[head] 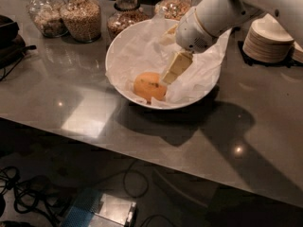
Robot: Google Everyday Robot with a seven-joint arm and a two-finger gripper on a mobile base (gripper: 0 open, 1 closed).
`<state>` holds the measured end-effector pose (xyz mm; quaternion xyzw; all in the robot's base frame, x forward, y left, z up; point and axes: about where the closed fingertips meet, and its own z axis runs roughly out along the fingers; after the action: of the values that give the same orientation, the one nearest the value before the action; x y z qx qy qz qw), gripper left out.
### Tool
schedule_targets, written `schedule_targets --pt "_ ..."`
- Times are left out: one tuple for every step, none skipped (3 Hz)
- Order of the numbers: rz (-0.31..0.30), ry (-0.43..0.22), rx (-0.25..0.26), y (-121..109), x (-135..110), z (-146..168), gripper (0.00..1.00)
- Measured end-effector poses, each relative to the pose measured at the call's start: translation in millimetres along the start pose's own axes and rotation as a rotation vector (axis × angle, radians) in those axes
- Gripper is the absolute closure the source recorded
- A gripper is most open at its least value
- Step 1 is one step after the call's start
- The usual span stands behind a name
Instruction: Pick orange from white bowl
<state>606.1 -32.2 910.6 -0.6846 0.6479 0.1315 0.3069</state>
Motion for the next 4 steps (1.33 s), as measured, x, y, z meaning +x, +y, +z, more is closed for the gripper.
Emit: schedule_targets --pt "0.001 0.0 -0.001 0.4 -0.1 0.3 0.09" --pt "0.001 0.0 -0.001 0.5 -0.1 0.4 0.23" --pt "0.022 0.007 -0.061 11.8 2.6 14.4 0.22" --pt "0.062 0.012 -0.154 35.1 5.8 28.4 0.17"
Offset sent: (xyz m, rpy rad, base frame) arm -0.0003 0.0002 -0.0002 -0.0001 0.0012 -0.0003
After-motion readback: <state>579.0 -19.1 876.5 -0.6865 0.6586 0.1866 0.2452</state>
